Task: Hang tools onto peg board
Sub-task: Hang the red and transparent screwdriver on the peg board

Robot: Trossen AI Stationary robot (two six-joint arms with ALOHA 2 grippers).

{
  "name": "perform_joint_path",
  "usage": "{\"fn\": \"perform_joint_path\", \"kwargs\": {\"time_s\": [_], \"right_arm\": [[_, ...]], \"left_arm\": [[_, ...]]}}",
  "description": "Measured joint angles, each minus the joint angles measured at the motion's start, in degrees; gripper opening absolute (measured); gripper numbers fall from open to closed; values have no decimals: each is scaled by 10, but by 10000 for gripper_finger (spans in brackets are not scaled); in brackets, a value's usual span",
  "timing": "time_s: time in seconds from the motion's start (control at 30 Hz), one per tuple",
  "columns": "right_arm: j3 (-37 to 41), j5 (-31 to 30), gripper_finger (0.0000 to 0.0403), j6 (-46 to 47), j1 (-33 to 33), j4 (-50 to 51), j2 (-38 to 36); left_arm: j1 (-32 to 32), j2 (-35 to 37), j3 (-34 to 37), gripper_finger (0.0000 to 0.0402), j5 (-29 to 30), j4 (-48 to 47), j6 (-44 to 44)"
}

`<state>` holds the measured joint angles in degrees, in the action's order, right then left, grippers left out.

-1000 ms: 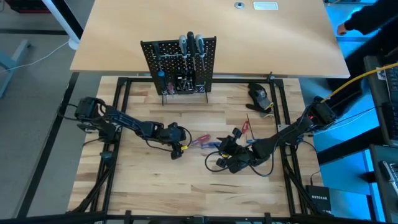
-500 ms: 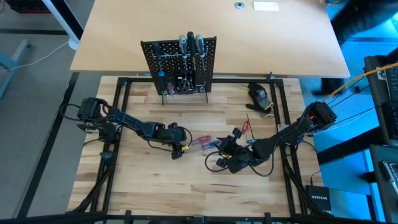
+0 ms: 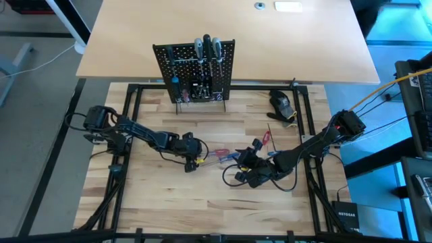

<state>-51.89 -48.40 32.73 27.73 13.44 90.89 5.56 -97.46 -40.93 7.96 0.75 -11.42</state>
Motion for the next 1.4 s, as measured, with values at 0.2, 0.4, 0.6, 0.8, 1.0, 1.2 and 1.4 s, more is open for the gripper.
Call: {"fn": "perform_joint_path", "kwargs": {"time_s": [0.2, 0.4, 0.6, 0.8, 1.0, 1.2, 1.4], "right_arm": [[0, -5, 140, 0, 1, 6, 0], [0, 23, 140, 0, 0, 23, -4], [0, 36, 140, 3, -1, 21, 1], [0, 2, 112, -26, -1, -28, 1], [0, -38, 37, -139, -3, -126, 1], [0, -16, 7, -275, -39, -256, 1], [0, 71, 16, -329, -76, -345, 1]], "left_arm": [[6, 36, 4, 15, 18, -31, 0], [43, 123, 4, 11, 137, -55, 5], [89, 197, 3, 9, 164, -45, 17], [117, 203, 2, 13, 167, 5, 25], [117, 184, 2, 15, 168, 16, 25], [117, 178, 2, 16, 172, 18, 18], [117, 178, 2, 16, 166, 23, 20]]}}
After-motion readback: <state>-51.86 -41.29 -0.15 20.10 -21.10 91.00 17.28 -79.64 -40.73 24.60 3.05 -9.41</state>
